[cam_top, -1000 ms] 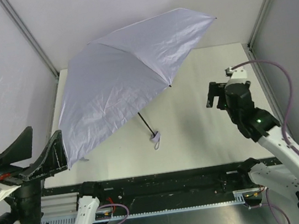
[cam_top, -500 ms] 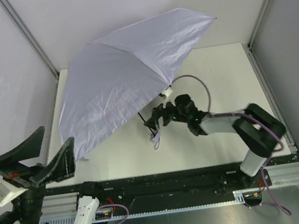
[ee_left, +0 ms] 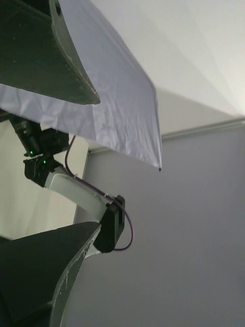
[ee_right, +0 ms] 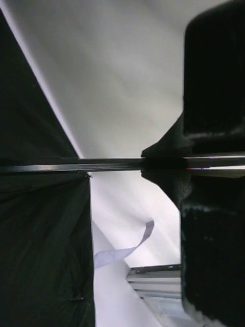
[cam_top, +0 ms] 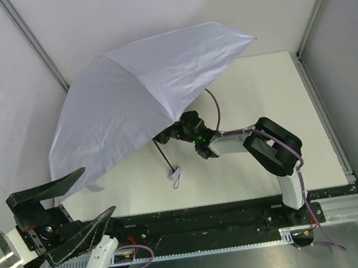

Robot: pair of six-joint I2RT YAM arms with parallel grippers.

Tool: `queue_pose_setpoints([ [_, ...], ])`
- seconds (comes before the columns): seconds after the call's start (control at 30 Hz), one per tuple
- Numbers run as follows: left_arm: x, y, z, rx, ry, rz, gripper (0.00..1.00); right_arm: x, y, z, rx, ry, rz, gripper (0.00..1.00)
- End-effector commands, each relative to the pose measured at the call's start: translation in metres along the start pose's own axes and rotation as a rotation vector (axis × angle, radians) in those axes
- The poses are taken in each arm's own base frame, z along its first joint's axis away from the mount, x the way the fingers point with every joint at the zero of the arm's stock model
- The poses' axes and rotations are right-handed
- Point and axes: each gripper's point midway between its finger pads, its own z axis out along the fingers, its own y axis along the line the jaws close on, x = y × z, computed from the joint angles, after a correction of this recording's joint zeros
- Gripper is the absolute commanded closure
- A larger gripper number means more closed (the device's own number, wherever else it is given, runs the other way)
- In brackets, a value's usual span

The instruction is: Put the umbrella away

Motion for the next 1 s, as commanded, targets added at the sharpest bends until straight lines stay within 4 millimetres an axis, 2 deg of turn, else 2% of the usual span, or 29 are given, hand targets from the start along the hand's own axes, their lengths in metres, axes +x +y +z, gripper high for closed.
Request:
queue_pose_setpoints([
  [0.0,0.004,-0.012,0.011,0.111,0.043,-0.081,0.01,-0.065,0.032,0.011,0.057,-0.185,0.028,0.98],
  [0.1,0.006,-0.013,0.013,0.121,0.054,-0.114,0.01,-0.093,0.029,-0.005,0.236,-0.234,0.132,1.00],
  [0.23,0.015,-0.009,0.020,0.128,0.086,-0.188,0.01,-0.135,0.009,-0.053,0.477,-0.310,0.344,1.00],
  [0.37,0.027,-0.008,0.029,0.159,0.121,-0.303,0.00,-0.176,-0.002,-0.093,0.543,-0.396,0.470,1.00],
  [0.5,0.051,-0.002,0.035,0.163,0.166,-0.416,0.01,-0.193,0.002,-0.108,0.536,-0.412,0.463,1.00],
  [0.6,0.091,0.018,0.041,0.082,0.216,-0.562,0.06,-0.197,0.007,-0.117,0.537,-0.401,0.444,1.00],
  [0.7,0.168,0.051,0.043,-0.086,0.290,-0.785,0.15,-0.201,0.018,-0.124,0.486,-0.419,0.424,1.00],
  [0.77,0.213,0.062,0.041,-0.151,0.337,-0.880,0.17,-0.204,0.025,-0.129,0.443,-0.440,0.424,1.00],
  [0.83,0.245,0.065,0.042,-0.185,0.371,-0.922,0.15,-0.202,0.029,-0.132,0.417,-0.443,0.427,1.00],
  [0.97,0.289,0.054,0.054,-0.189,0.429,-0.979,0.09,-0.194,0.039,-0.136,0.362,-0.439,0.474,1.00],
])
